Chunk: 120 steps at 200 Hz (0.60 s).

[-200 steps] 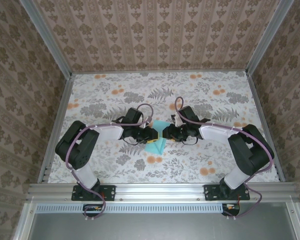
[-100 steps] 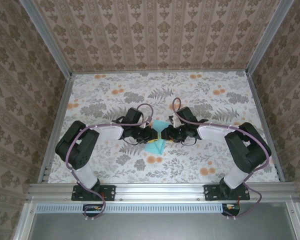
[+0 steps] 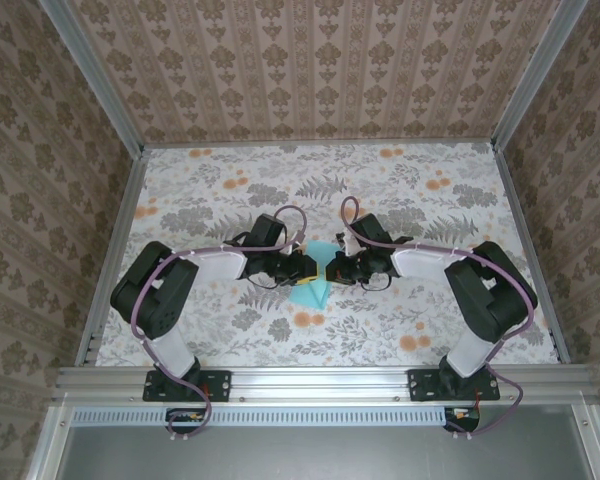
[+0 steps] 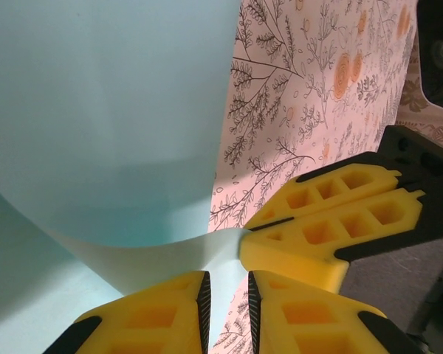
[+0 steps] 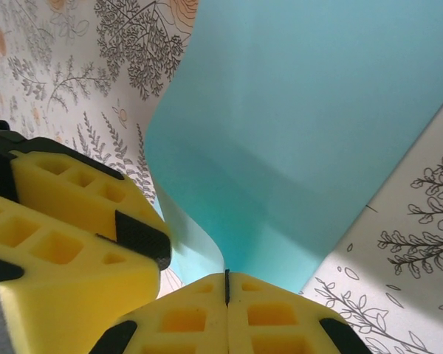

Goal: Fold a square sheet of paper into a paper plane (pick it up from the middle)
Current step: Fold the triangle a second time at the center of the table.

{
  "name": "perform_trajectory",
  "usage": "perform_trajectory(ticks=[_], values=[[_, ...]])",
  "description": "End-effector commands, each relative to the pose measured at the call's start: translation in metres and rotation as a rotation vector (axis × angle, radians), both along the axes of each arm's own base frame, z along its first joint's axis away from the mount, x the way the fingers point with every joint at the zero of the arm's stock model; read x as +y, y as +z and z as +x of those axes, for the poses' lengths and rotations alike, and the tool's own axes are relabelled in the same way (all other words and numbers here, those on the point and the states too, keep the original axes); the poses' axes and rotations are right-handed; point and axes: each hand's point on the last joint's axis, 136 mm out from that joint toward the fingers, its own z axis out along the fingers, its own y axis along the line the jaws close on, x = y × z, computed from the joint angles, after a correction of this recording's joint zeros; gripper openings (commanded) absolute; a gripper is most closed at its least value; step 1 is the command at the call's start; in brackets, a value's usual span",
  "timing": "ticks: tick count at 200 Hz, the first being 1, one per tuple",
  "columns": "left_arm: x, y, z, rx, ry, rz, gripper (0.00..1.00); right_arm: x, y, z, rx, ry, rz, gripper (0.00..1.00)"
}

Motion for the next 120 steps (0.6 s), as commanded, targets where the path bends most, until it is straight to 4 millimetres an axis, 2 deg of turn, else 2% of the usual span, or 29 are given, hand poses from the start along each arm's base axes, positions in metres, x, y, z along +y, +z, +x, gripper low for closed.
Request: perform_trajectory(ticks=[1,120], values=[[-0.005,0.016,0.003,-0.018,-0.013,-0.047,0.23,-0.006,-0.01,0.001,0.008,0.01,-0.067,0.06],[-0.016,0.005,0.0,0.011,-0.053,-0.045,0.22,-0.008,-0.021,0.008,0.019,0.003,-0.119,0.06]])
